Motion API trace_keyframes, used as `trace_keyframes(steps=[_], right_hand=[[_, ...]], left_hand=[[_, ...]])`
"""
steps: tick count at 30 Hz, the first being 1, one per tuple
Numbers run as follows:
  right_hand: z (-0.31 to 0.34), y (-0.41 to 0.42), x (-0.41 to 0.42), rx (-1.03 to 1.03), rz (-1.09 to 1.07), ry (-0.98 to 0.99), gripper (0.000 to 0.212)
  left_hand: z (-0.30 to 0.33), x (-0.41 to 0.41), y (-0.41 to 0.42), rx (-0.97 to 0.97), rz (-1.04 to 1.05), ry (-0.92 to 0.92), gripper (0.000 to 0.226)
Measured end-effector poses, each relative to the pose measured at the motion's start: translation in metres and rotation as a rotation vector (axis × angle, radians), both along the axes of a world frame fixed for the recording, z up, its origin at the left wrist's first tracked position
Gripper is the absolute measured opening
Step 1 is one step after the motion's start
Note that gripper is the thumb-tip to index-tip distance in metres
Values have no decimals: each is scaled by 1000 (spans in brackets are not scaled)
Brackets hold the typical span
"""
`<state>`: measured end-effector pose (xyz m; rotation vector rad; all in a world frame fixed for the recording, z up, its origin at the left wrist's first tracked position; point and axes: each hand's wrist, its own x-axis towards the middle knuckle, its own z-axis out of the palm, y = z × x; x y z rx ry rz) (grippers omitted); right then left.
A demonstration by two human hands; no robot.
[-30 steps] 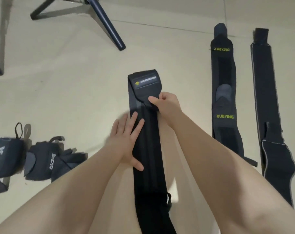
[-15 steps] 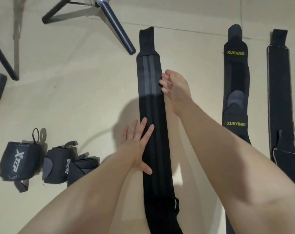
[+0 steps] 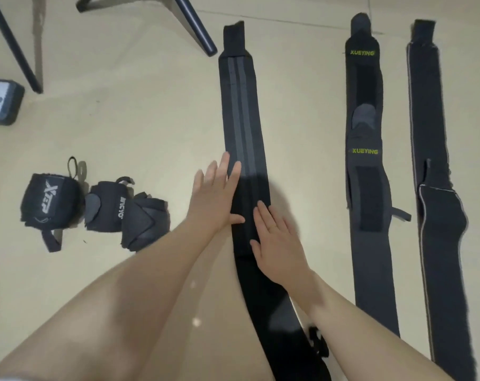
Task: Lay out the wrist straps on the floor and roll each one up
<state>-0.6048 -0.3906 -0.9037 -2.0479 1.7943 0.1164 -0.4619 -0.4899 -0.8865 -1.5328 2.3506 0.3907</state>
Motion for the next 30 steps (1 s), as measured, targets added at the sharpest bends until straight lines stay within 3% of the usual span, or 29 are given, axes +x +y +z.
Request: trace_keyframes(steps=[4,7,9,10,12,14,17,20,23,26,30], right_hand=[[-8,-45,12,92,-37,-50,60],[11,-82,24,254,-245,-450,47],[26,-80,24,230,-600,-821,44],[36,-71,20,174,-739,-892,41],[53,-35,15,83,-731,-745,35],[47,8,8,1,-513,-572,29],[42,64,-1,154,-235,-385,20],[40,97,-5,199,29,-289,34],[36,112,-1,195,180,-224,48],[27,119,3,225,225,-177,47],[19,127,-1,320,239,-188,37]], left_hand=[[3,29,54,-6,-13,221,74],[8,44,78,70,-96,251,55],[10,47,91,170,-162,156,54],[10,47,96,194,-175,104,56],[8,44,101,230,-164,9,61],[2,38,98,231,-143,-34,65],[-2,25,84,177,-136,-92,68],[2,13,75,181,-66,-68,67],[10,10,87,41,-152,219,51],[13,24,122,-49,-205,534,24],[12,40,175,256,-32,570,26]])
